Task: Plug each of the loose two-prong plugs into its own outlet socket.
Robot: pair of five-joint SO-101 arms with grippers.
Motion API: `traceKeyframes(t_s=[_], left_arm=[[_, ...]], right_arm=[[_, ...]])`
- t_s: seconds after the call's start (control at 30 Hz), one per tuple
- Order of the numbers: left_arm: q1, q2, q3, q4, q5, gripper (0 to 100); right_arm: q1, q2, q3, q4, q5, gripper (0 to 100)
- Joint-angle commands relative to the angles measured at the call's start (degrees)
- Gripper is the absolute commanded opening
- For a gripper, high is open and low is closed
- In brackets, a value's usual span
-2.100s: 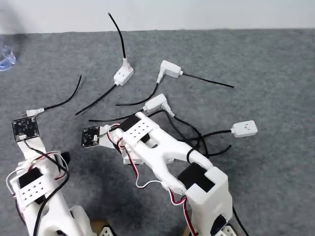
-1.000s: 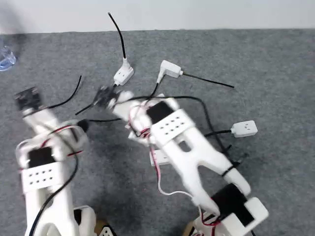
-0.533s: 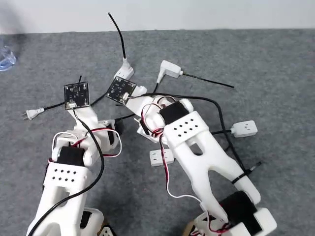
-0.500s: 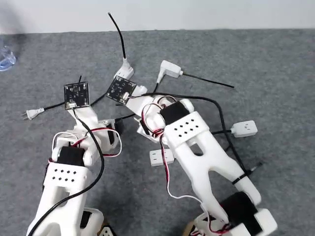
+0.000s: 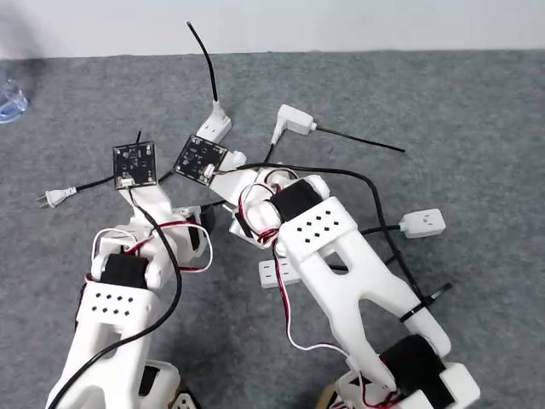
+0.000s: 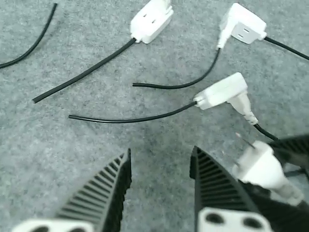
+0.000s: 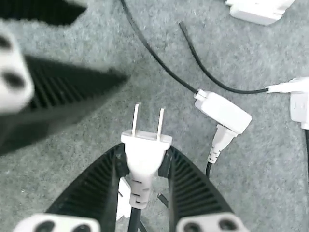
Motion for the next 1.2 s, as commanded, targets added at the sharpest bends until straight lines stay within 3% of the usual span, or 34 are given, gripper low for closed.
traceKeyframes(t_s=[0.0,0.13,0.37,0.5,0.73,1.17], left_arm=[[2.8,-4.5,-0.7,1.8,0.6,19],[3.7,-15.6,1.9,3.2,0.6,20],[4.0,-33.4,19.7,-9.0,0.7,33],[4.4,-40.4,23.3,-8.3,0.6,33],[5.1,-40.9,23.4,-7.3,-1.3,33],[5.0,-40.9,23.5,-7.0,-1.5,33]], right_arm=[[0.3,-2.3,0.9,-3.0,-0.3,0.9],[1.4,-2.4,1.8,-4.5,-0.3,0.9],[1.2,-3.9,1.8,-2.6,-0.8,0.9],[0.6,-7.3,1.8,-0.1,-0.9,0.9],[-3.6,-12.7,3.3,3.4,-0.9,0.9],[-2.2,-19.6,4.7,6.3,-0.4,0.9]])
